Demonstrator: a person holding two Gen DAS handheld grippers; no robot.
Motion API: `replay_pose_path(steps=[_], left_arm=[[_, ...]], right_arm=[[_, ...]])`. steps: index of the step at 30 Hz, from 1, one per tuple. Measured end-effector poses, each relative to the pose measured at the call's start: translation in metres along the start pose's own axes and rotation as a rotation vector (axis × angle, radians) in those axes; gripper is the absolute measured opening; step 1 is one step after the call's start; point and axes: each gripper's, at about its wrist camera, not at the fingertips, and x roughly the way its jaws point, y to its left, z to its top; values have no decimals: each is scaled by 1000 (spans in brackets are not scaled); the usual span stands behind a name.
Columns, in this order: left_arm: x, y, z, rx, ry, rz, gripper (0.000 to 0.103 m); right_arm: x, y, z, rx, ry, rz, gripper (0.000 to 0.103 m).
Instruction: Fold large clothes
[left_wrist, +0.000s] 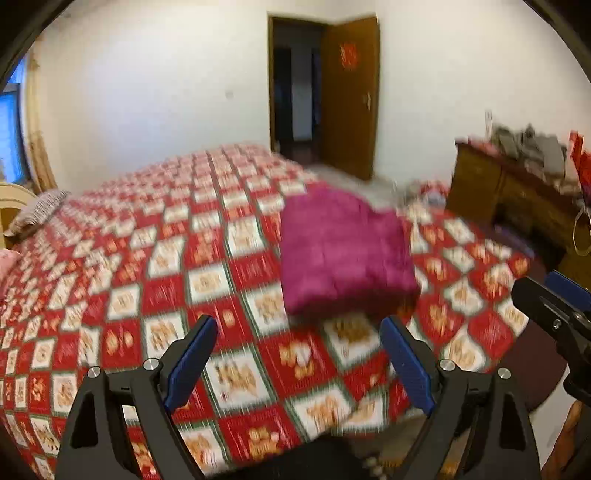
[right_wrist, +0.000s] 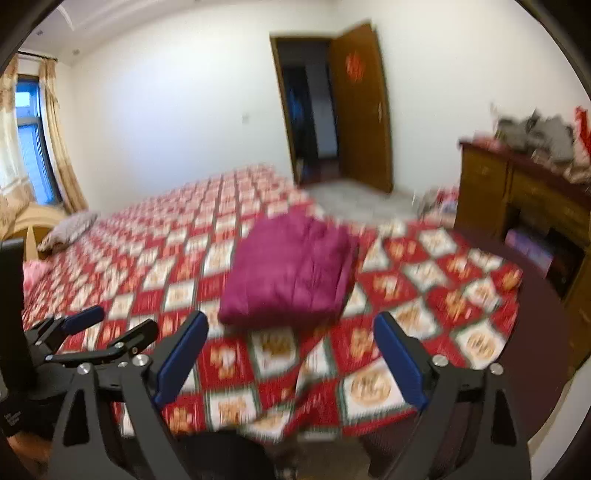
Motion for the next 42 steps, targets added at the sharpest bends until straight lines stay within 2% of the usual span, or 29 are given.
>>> replay_pose_path(steps=[4,7,10,13,16,20,42], left_arm=[[-20,2,18,-20,-128,4,91],[-36,4,27,-38,-225,12,91],[-47,4,30,-40,-292,11,93],[-58,2,29,-32,-364,21,95],[-64,-2,30,-8,-404,49,96],[-66,-2,30,-6,-414,68,97],[-63,-3,27,-25,-388,72,97]], right_arm=[[-15,6,14,-19,-131,-17,94],[-27,9,19,-21,-226,-17,99],[-39,12,21,-15,-329,-25,101],[-42,13,24,-10,-371,-21,102],[-41,10,25,11,-386,-20,102],[-35,8,25,12,-366,-27,102],[-37,9,19,1,-328,-25,102]])
